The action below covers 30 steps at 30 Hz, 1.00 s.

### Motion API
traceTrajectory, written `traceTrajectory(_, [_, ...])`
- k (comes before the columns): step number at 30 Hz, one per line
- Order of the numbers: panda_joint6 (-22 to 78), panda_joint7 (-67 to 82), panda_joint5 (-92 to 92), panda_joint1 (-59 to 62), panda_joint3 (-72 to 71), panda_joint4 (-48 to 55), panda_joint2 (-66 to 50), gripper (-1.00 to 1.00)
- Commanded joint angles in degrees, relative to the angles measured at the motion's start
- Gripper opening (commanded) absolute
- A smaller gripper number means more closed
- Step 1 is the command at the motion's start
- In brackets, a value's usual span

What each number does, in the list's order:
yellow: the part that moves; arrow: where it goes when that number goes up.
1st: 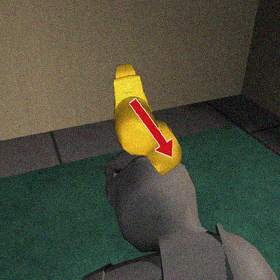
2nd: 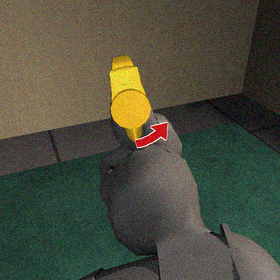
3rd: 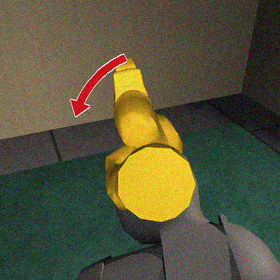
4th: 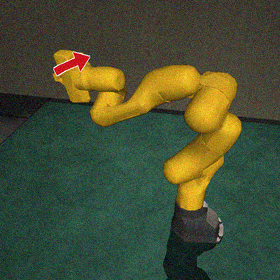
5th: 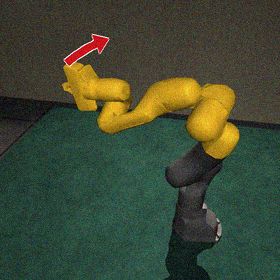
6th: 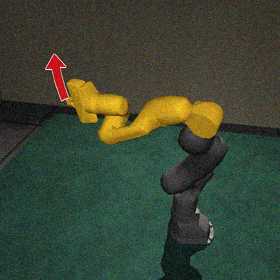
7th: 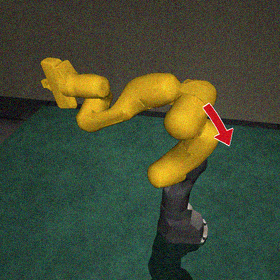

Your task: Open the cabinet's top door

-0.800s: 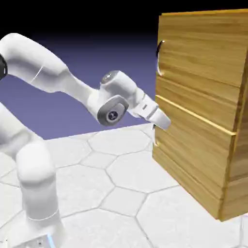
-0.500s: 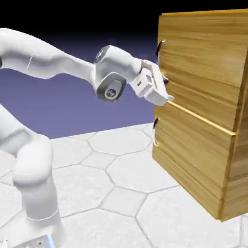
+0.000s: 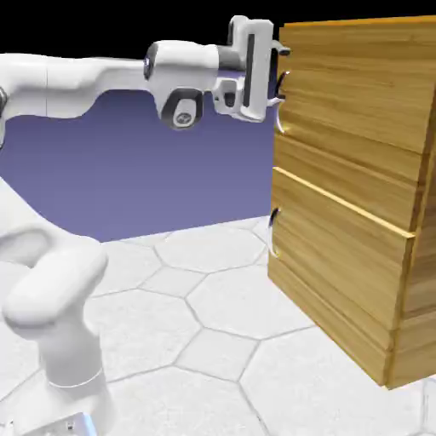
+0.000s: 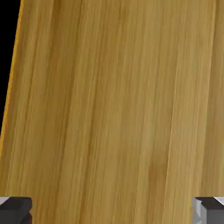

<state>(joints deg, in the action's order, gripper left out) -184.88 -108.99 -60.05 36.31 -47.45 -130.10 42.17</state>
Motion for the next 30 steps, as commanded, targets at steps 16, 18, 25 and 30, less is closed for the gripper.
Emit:
traceTrajectory(16, [-6.52, -39.88, -35.99, 22.17, -28.44, 18.52, 5.7, 0.0])
traceTrajectory(18, [-7.33, -44.86, -40.49, 24.94, -31.99, 20.84, 6.41, 0.0])
traceTrajectory(25, [-9.24, -56.58, -50.54, 33.58, -41.65, 27.86, 7.79, 0.0])
traceTrajectory(30, [-9.27, -57.01, -48.76, 42.65, -47.4, 34.63, 6.61, 0.0])
